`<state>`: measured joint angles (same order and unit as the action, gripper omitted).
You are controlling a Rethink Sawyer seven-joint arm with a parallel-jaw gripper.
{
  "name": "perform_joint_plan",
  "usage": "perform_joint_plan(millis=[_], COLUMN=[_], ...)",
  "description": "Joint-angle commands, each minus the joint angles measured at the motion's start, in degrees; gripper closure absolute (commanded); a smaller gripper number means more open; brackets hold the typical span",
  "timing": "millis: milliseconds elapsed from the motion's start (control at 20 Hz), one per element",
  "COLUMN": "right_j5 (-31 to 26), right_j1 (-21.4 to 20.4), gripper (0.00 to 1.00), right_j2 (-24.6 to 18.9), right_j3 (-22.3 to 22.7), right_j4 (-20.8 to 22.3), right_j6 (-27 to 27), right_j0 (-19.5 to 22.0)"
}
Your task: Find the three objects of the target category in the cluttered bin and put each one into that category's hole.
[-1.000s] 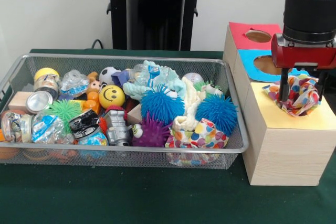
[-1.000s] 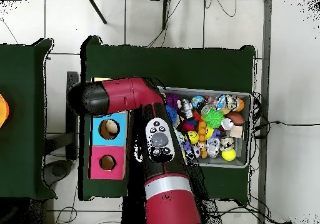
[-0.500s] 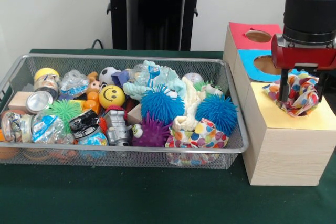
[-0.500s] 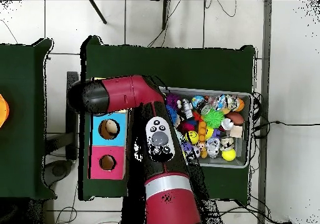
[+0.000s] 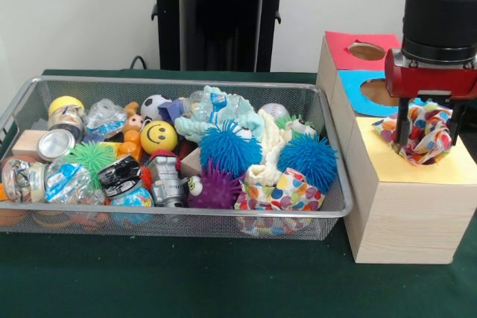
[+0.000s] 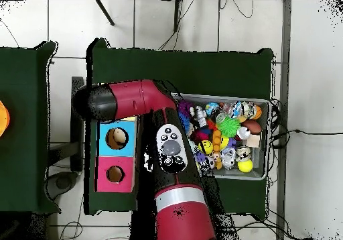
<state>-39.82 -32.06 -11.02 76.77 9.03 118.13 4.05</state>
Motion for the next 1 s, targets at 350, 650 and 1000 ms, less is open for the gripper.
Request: perform_joint_plan(millis=[350,650,1000], right_j5=[-6.3,-7.42,-11.52], right_j1=[0.48,0.42,0.09], gripper=[1.0,1.0,1.0], right_j2=[0.44,0.7,-1.07], right_j3=[1.8,-0.05,-3.4], right_j4=[1.31,1.76,2.81], right_j6=[0.02,-0.5,-8.33], right_j0=[1.48,1.19,6.2])
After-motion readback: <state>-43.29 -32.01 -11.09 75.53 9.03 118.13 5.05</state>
